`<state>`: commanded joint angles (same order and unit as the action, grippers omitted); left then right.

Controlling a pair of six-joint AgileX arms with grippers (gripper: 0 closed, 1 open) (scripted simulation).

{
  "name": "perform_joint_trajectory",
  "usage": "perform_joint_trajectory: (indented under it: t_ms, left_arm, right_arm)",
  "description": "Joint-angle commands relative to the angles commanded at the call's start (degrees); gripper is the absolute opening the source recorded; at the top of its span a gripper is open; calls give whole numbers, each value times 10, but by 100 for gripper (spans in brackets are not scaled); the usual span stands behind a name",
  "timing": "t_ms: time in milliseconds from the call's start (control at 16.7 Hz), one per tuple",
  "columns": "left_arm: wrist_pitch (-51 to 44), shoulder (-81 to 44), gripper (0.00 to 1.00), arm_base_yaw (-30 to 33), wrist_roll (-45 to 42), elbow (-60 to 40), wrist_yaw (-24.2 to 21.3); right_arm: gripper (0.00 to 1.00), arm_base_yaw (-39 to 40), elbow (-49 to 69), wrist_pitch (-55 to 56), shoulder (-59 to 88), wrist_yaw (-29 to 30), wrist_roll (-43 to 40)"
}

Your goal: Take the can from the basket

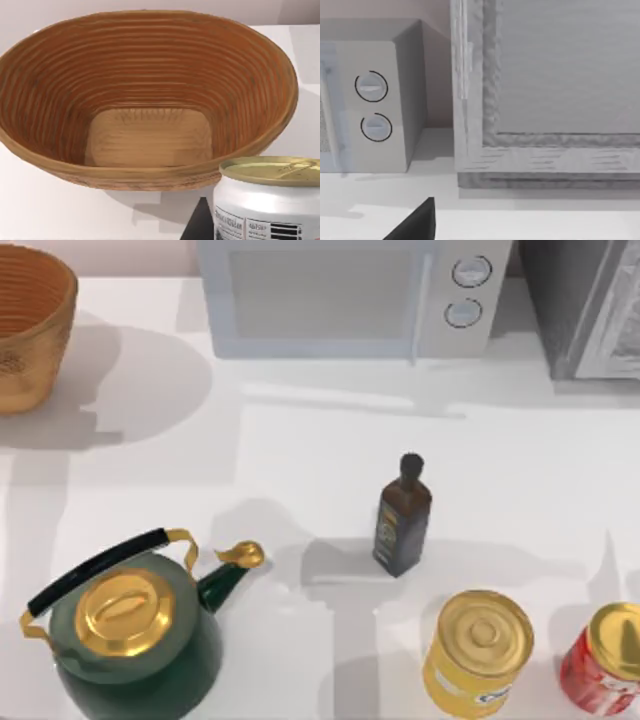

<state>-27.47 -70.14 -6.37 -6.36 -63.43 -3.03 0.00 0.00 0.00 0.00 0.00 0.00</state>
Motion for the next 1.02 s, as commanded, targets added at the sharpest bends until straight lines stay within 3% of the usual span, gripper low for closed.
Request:
perform_joint_trajectory:
  t_ms: [720, 1020]
  left_arm:
    - [141, 355, 0, 36, 37, 320, 10]
    - [209, 553, 0, 47, 49, 496, 21]
  right_arm:
    - [100, 0, 0, 0, 0, 0, 0]
    - [100, 0, 0, 0, 0, 0, 0]
